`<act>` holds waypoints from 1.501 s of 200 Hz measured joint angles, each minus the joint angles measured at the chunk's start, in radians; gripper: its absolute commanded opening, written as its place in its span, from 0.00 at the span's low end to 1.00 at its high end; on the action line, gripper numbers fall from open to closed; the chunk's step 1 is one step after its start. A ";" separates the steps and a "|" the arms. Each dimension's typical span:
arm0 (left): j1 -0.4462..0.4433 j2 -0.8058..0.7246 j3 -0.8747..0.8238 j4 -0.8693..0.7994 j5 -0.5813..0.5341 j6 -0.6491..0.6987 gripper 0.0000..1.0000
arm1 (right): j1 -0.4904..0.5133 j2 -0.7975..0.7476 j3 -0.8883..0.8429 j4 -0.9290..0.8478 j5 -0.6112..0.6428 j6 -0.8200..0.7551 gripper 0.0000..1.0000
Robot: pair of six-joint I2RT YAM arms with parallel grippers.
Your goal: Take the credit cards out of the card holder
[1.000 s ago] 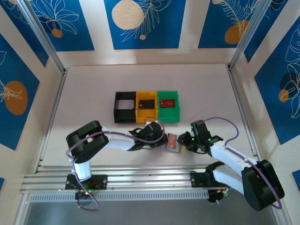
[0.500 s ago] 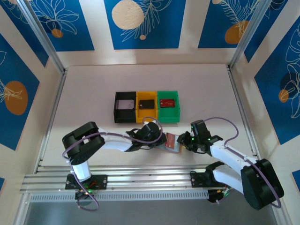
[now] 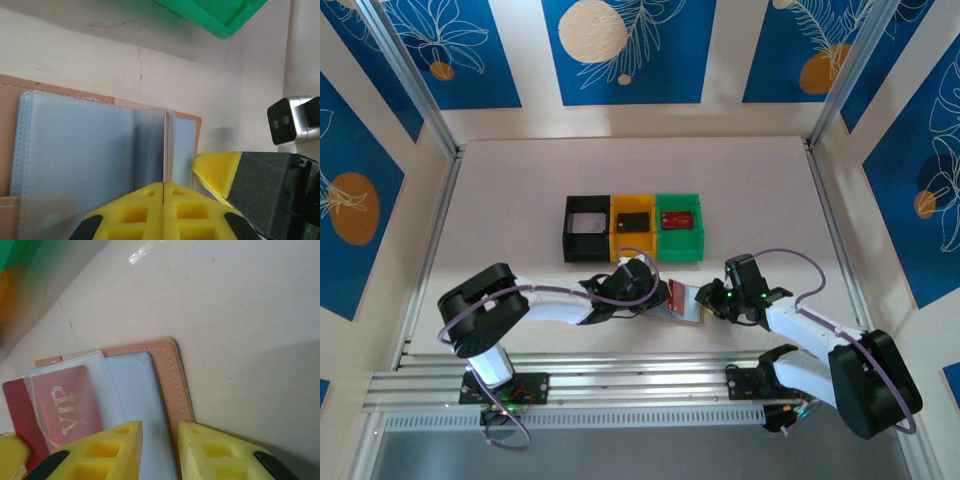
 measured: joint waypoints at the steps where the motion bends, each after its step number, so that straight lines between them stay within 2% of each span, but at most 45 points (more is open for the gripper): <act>1: 0.001 -0.002 -0.001 0.000 0.000 0.000 0.00 | 0.000 0.000 0.000 0.000 0.000 0.000 0.27; 66: 0.039 -0.131 -0.045 -0.032 -0.005 0.027 0.00 | -0.002 0.040 0.023 0.014 -0.014 -0.026 0.26; 105: 0.069 -0.284 -0.061 -0.114 0.013 0.108 0.00 | -0.025 -0.044 0.074 -0.082 -0.032 -0.104 0.38; 127: 0.090 -0.391 -0.060 -0.199 0.048 0.191 0.00 | -0.045 -0.118 0.120 -0.106 -0.080 -0.153 0.46; 186: 0.123 -0.550 0.103 -0.604 0.230 0.497 0.00 | -0.048 -0.188 0.127 -0.043 -0.331 -0.252 0.49; 231: 0.146 -0.563 0.179 -0.847 0.364 0.681 0.00 | 0.045 -0.208 0.089 0.079 -0.453 -0.286 0.48; 272: 0.171 -0.514 0.207 -0.996 0.455 0.791 0.00 | 0.167 -0.257 0.084 0.152 -0.454 -0.342 0.47; 300: 0.171 -0.483 0.240 -1.052 0.497 0.853 0.00 | 0.210 -0.257 0.068 0.208 -0.451 -0.367 0.47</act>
